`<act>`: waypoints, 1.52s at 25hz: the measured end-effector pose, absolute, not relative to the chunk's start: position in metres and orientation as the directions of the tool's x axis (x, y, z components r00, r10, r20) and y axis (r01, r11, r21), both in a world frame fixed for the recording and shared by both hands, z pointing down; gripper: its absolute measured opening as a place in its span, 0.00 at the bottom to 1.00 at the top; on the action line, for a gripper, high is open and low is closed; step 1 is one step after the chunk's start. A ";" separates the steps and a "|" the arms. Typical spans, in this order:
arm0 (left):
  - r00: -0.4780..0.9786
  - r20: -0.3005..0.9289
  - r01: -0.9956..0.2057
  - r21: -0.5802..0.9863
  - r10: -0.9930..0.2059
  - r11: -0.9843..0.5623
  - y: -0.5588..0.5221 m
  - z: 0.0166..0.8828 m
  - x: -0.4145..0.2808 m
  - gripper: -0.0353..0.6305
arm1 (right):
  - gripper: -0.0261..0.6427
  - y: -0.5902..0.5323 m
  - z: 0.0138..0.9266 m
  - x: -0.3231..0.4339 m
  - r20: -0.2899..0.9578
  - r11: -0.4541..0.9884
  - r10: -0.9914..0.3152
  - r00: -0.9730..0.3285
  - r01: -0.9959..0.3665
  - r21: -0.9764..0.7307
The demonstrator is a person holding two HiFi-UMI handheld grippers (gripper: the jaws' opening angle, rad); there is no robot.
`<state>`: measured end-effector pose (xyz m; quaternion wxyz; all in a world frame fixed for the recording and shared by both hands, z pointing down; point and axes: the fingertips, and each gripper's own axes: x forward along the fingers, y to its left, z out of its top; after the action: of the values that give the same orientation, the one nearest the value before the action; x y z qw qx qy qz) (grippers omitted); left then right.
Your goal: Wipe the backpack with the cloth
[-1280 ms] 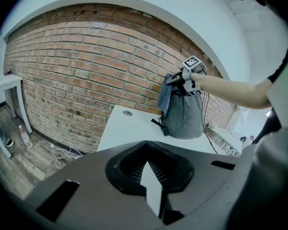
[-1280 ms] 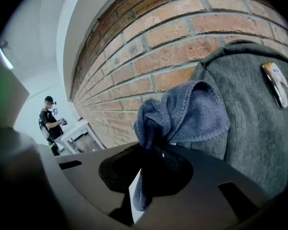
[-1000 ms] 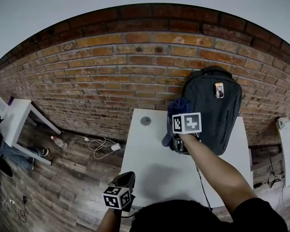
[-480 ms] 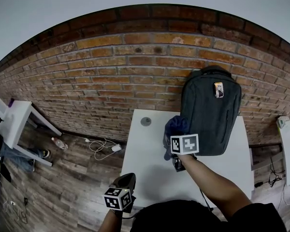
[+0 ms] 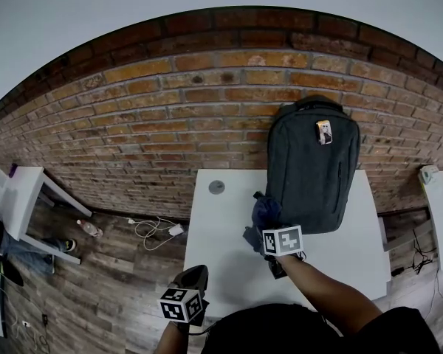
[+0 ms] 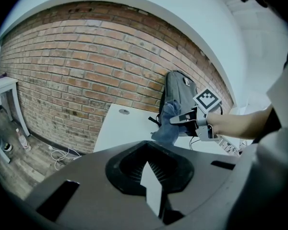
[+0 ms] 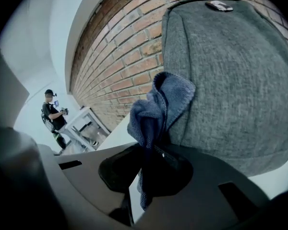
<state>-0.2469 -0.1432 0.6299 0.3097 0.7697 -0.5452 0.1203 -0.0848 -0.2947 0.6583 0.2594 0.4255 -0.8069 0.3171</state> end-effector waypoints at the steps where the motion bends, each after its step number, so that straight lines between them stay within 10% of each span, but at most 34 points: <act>1: 0.380 0.522 -0.913 0.346 -0.764 -0.217 -0.144 0.629 -0.245 0.05 | 0.10 -0.291 0.662 -0.078 0.692 0.438 -0.523 -0.498 -0.853 -0.284; 38: 0.478 0.523 -0.876 0.346 -0.705 -0.337 -0.159 0.628 -0.206 0.05 | 0.10 -0.278 0.652 0.185 0.534 0.032 -0.845 -0.031 -0.999 -0.007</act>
<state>-0.2063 -0.1592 0.6282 0.3010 0.8052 -0.4910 0.1414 0.1848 -0.2784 0.6523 0.1971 0.6677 -0.6906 0.1957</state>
